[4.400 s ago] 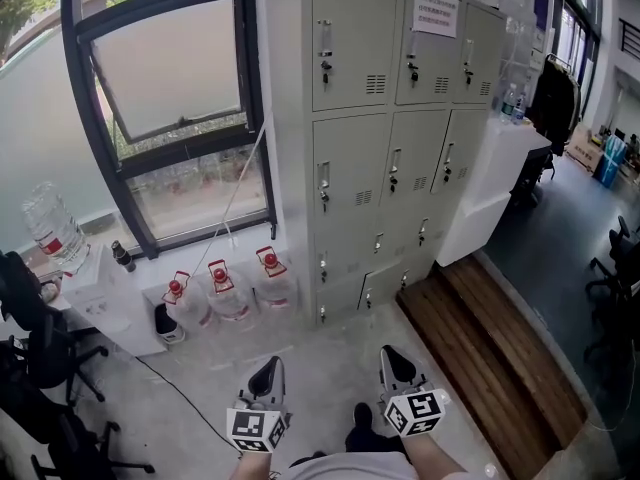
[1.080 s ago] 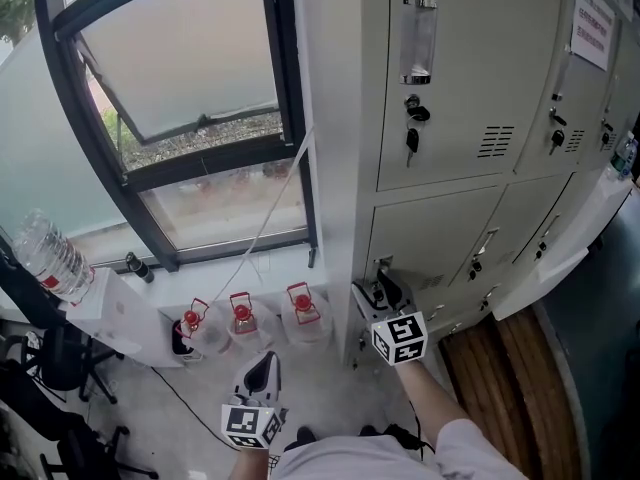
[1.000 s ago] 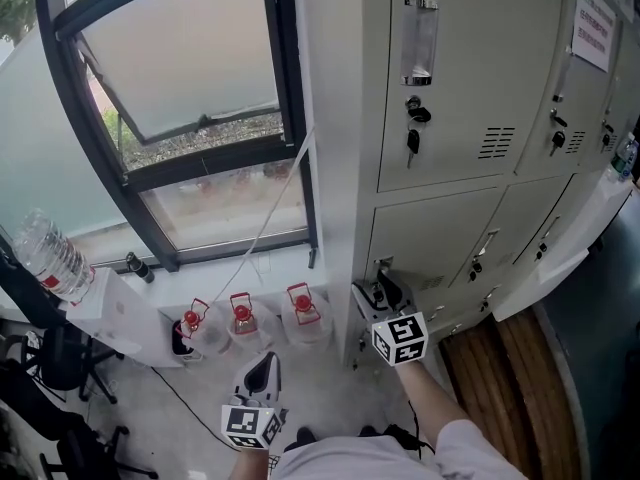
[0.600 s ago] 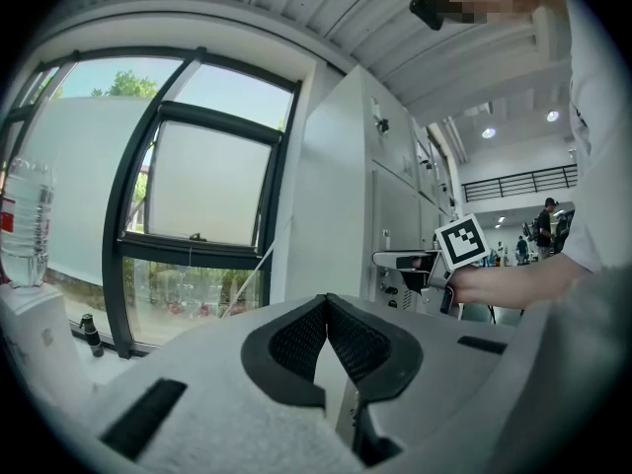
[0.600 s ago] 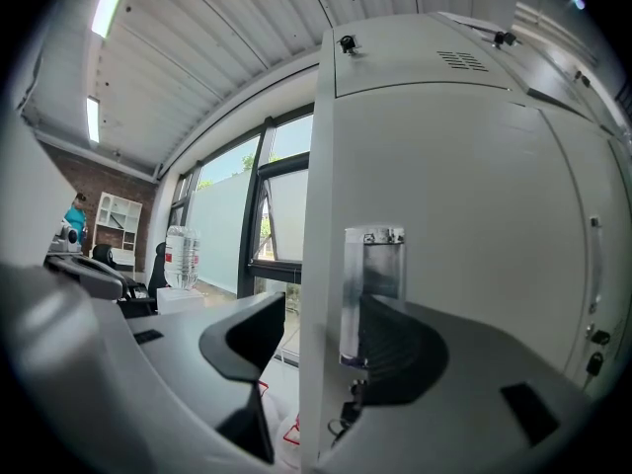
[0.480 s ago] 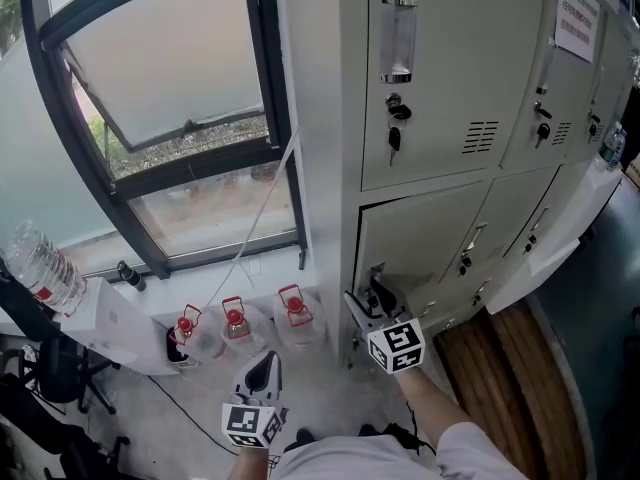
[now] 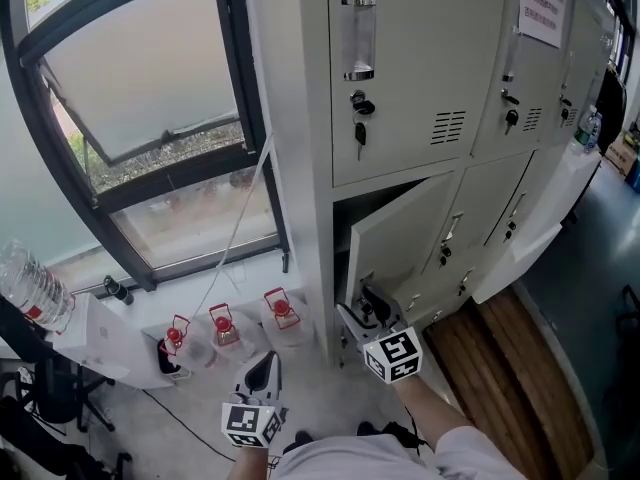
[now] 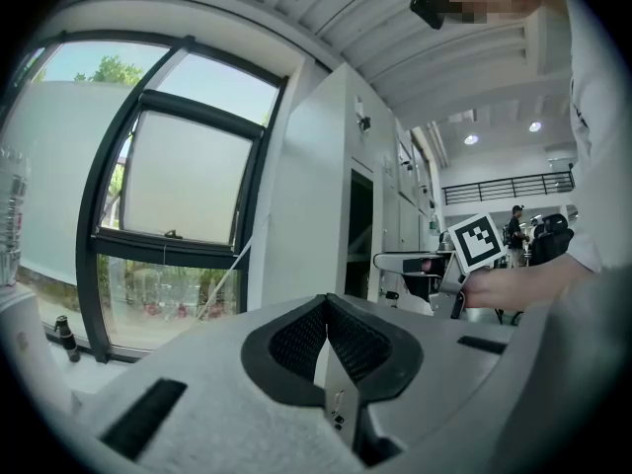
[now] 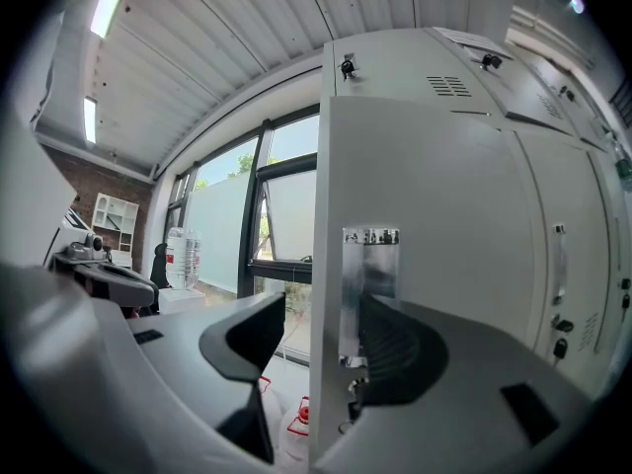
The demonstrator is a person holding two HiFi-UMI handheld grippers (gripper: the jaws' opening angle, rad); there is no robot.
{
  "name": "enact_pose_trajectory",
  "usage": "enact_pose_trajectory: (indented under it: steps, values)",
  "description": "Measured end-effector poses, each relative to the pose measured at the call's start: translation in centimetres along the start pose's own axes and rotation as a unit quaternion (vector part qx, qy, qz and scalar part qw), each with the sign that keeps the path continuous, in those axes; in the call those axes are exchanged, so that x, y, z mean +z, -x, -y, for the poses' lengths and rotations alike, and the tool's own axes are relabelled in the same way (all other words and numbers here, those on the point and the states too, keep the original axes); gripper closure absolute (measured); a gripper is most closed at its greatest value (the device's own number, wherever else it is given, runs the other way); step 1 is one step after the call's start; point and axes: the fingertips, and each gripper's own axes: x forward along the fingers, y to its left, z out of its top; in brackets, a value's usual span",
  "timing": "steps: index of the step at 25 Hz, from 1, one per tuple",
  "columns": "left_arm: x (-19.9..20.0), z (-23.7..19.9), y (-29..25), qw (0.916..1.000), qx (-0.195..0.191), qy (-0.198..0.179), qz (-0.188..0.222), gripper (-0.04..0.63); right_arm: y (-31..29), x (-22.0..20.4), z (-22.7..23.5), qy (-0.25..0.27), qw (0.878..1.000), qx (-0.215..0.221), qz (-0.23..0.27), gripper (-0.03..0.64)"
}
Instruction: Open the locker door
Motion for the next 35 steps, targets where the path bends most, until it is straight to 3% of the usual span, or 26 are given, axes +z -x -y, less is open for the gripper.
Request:
enact_pose_trajectory:
  steps: [19, 27, 35]
  values:
    - [-0.1, 5.9, -2.4, 0.9954, -0.095, -0.012, -0.009, 0.591, 8.0, -0.4, 1.4, -0.004, 0.999, -0.041, 0.005, 0.411]
    - [0.0, 7.9, -4.5, 0.9915, -0.128, -0.021, -0.01, 0.591, 12.4, -0.7, 4.0, -0.023, 0.995, -0.1, 0.011, 0.411]
    - [-0.1, 11.8, -6.5, 0.9824, -0.185, -0.025, -0.013, 0.591, 16.3, -1.0, 7.5, -0.034, 0.986, -0.164, 0.011, 0.411]
